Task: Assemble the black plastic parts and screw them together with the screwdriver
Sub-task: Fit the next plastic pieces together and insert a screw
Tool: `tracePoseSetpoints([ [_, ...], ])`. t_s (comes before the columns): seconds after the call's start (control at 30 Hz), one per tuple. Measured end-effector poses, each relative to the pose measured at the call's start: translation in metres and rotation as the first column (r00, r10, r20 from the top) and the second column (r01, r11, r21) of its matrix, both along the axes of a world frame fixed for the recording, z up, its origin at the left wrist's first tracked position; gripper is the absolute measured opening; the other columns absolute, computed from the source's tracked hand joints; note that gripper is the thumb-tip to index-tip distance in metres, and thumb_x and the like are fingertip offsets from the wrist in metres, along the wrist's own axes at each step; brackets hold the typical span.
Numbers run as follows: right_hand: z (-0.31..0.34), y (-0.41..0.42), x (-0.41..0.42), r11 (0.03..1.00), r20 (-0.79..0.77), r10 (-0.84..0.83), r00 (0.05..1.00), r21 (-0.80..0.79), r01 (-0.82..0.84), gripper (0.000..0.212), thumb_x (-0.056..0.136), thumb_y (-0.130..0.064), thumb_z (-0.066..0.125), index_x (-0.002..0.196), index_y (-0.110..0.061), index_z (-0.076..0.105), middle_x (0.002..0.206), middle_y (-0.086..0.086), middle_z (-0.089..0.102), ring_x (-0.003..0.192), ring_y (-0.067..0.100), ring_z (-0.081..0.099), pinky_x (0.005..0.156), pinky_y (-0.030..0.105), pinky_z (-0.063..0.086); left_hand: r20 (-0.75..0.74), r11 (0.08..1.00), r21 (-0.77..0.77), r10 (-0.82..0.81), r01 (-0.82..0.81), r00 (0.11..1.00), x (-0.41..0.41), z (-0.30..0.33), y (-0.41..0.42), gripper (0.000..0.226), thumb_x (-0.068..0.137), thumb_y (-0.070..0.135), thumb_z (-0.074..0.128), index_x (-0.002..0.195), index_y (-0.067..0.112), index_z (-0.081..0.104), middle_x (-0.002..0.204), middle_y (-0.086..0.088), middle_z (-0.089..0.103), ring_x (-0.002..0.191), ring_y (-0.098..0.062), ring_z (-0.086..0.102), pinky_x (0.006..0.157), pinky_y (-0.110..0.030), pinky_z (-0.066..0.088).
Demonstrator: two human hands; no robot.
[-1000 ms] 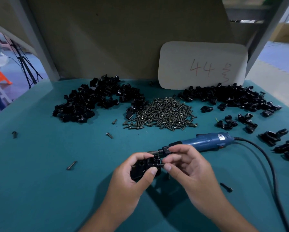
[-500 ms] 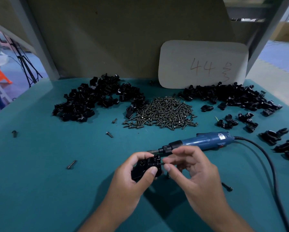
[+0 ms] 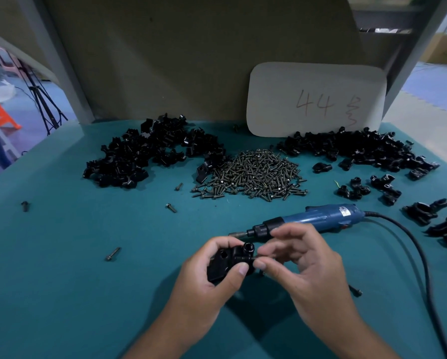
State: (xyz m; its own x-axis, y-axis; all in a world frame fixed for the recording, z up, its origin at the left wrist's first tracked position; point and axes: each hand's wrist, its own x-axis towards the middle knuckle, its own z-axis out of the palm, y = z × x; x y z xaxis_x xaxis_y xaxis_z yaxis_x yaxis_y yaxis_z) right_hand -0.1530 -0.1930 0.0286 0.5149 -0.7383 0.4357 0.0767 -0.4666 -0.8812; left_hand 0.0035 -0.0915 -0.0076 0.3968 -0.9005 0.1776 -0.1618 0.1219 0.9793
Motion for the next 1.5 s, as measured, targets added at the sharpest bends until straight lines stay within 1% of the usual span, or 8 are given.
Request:
tracePoseSetpoints([
  [0.1,-0.002,0.000,0.001,0.999,-0.040,-0.012,0.999,-0.040,0.010,0.028,0.076,-0.050,0.081,0.096,-0.036,0.067,0.085,-0.007,0.076,0.078,0.018,0.073,0.070,0.034,0.058,0.018,1.000,-0.020,0.006,-0.006,1.000,-0.002,0.005,0.001,0.028,0.084,0.045,0.069,0.111,0.039,0.065,0.100,0.009,0.073,0.089,-0.005,0.067,0.080,-0.018,0.052],
  [0.3,-0.001,-0.001,0.001,0.999,-0.039,0.046,0.998,-0.018,-0.047,0.014,0.080,-0.037,0.079,0.091,-0.028,0.076,0.096,-0.005,0.075,0.093,0.021,0.073,0.077,0.036,0.059,-0.018,0.999,-0.035,0.020,-0.020,1.000,-0.002,0.007,-0.001,0.027,0.083,0.046,0.069,0.108,0.038,0.066,0.100,0.007,0.074,0.092,-0.008,0.069,0.084,-0.023,0.054],
  [0.5,-0.002,0.002,0.000,0.999,-0.139,-0.022,0.990,0.022,0.026,0.013,0.083,-0.045,0.079,0.086,-0.033,0.075,0.079,-0.005,0.074,0.074,0.020,0.068,0.068,0.044,0.055,0.028,0.999,-0.026,0.023,-0.022,0.999,-0.003,0.008,0.002,0.028,0.084,0.046,0.068,0.111,0.037,0.065,0.100,0.007,0.073,0.089,-0.008,0.068,0.080,-0.019,0.053],
  [0.73,-0.003,0.005,0.001,0.997,-0.249,-0.057,0.967,-0.057,0.044,0.042,0.089,-0.062,0.062,0.066,-0.027,0.059,0.060,-0.007,0.060,0.055,0.008,0.053,0.052,0.012,0.036,0.146,0.999,-0.013,0.049,-0.047,0.988,-0.007,0.011,0.004,0.027,0.082,0.045,0.066,0.109,0.042,0.063,0.096,0.012,0.070,0.083,-0.007,0.065,0.074,-0.015,0.048],
  [0.87,-0.004,0.004,0.000,0.995,-0.318,-0.026,0.948,-0.095,-0.004,0.040,0.091,-0.067,0.048,0.080,-0.031,0.058,0.069,-0.009,0.059,0.062,0.008,0.053,0.056,0.015,0.036,0.128,0.998,-0.013,0.064,-0.063,0.990,-0.008,0.011,0.003,0.027,0.081,0.047,0.066,0.107,0.042,0.063,0.092,0.011,0.071,0.079,-0.006,0.065,0.072,-0.018,0.049],
  [1.03,-0.002,0.000,-0.003,0.993,-0.295,0.114,0.949,0.001,-0.119,0.017,0.089,-0.052,0.061,0.103,-0.043,0.060,0.092,-0.013,0.067,0.086,0.012,0.064,0.070,0.020,0.049,0.031,0.997,-0.022,0.080,-0.079,0.996,-0.003,0.011,0.001,0.026,0.083,0.047,0.068,0.108,0.038,0.065,0.100,0.008,0.074,0.090,-0.008,0.069,0.079,-0.018,0.051],
  [1.3,-0.005,-0.002,-0.003,0.965,-0.409,0.005,0.913,-0.237,-0.112,0.021,0.102,-0.058,0.041,0.087,-0.044,0.049,0.080,-0.016,0.054,0.076,0.010,0.054,0.064,0.015,0.038,0.077,0.998,-0.008,0.056,-0.055,0.995,-0.006,0.013,0.003,0.026,0.083,0.047,0.067,0.108,0.040,0.064,0.097,0.011,0.071,0.085,-0.006,0.066,0.076,-0.016,0.050],
  [1.5,-0.006,-0.001,-0.005,0.970,-0.446,0.058,0.893,-0.188,-0.157,0.041,0.104,-0.061,0.028,0.077,-0.034,0.042,0.074,-0.011,0.050,0.070,0.012,0.050,0.060,0.016,0.034,0.075,0.999,-0.014,0.033,-0.032,0.997,-0.009,0.014,0.003,0.027,0.081,0.048,0.067,0.107,0.040,0.064,0.095,0.007,0.071,0.084,-0.009,0.067,0.078,-0.019,0.051],
])
